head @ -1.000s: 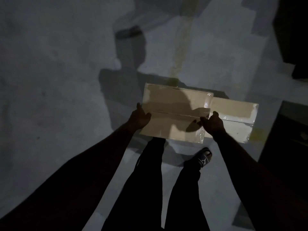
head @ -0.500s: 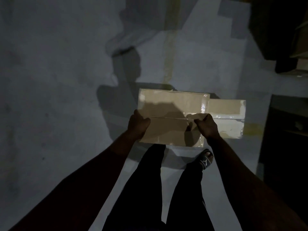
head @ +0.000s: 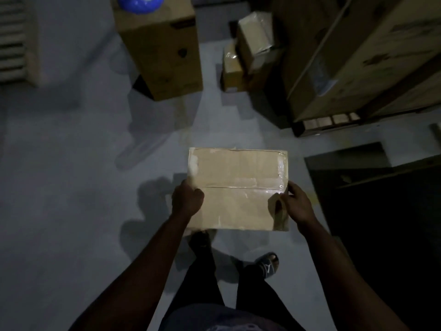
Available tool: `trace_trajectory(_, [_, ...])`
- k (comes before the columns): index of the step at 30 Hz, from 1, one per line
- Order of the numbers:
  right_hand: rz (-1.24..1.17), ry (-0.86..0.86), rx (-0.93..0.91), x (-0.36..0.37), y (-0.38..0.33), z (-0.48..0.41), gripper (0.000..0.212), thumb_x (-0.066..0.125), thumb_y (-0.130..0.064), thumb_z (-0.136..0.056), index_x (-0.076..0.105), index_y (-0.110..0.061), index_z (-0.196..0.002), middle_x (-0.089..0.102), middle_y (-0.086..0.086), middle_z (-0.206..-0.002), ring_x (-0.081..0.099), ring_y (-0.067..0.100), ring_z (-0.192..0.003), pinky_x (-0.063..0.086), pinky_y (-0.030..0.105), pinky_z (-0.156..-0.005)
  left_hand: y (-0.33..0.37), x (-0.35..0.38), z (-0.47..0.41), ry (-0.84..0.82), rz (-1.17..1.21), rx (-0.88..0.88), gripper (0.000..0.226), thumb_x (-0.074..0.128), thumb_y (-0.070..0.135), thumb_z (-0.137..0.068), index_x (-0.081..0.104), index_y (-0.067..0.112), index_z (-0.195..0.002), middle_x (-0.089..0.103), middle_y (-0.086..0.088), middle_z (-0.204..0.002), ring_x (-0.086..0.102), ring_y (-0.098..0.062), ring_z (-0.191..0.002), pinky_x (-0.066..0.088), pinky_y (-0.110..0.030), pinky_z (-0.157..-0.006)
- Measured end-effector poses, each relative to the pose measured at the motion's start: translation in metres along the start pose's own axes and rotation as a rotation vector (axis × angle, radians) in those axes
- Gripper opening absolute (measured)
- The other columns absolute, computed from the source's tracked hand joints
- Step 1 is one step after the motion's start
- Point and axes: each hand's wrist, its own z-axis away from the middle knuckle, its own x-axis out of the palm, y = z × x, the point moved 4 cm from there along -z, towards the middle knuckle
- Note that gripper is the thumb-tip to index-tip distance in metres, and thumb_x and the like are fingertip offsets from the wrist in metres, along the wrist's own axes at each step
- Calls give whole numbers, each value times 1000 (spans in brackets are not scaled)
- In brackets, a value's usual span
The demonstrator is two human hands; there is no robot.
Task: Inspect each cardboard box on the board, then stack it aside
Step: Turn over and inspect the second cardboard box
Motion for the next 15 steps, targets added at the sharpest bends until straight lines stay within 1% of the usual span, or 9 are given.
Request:
trace_trajectory(2, [-91, 56, -12, -41, 8, 15, 40, 61, -21, -96, 60, -30, -134, 65, -6, -127, 63, 21, -111, 53, 50, -98, 37, 14, 26, 19, -35, 57, 41, 56, 19, -89, 56, 2, -126, 64, -20, -121, 61, -40, -108, 51, -38, -87])
trace_trajectory(4, [-173, 117, -29, -83, 19, 31, 43, 59, -13, -95, 59, -31, -134, 63, -7, -127, 60, 22, -116, 51, 50, -100, 73, 33, 52, 23, -53, 112, 41, 58, 19, -90, 56, -1, -126, 62, -24, -122, 60, -42, -111, 50, -41, -90])
trace_trajectory(7, [-283, 219, -45, -148, 41, 53, 49, 58, -6, -92, 60, -40, -127, 65, -9, -121, 61, 21, -113, 54, 49, -95, 125, 69, 91, -14, -70, 201, 49, 57, 28, -89, 55, 0, -128, 60, -24, -126, 58, -44, -114, 50, -45, -97])
trace_trajectory(9, [-332, 296, -49, -194, 61, 66, 53, 58, -5, -90, 58, -45, -125, 67, -6, -121, 62, 22, -112, 55, 52, -93, 160, 99, 119, -43, -70, 274, 55, 52, 35, -83, 55, 4, -128, 61, -20, -125, 59, -42, -112, 50, -46, -98])
trace_trajectory(12, [-382, 407, -32, -258, 98, 83, 55, 59, -9, -91, 55, -43, -133, 63, -5, -130, 58, 21, -119, 50, 51, -100, 214, 143, 163, -68, -93, 398, 46, 56, 29, -89, 54, 7, -129, 60, -17, -127, 59, -39, -111, 51, -42, -95])
trace_trajectory(15, [-450, 522, -14, -316, 137, 104, 60, 59, -8, -90, 52, -41, -139, 61, -6, -134, 55, 19, -123, 48, 49, -103, 266, 190, 207, -130, -110, 516, 40, 57, 24, -94, 54, 10, -132, 60, -14, -127, 59, -36, -111, 47, -36, -83])
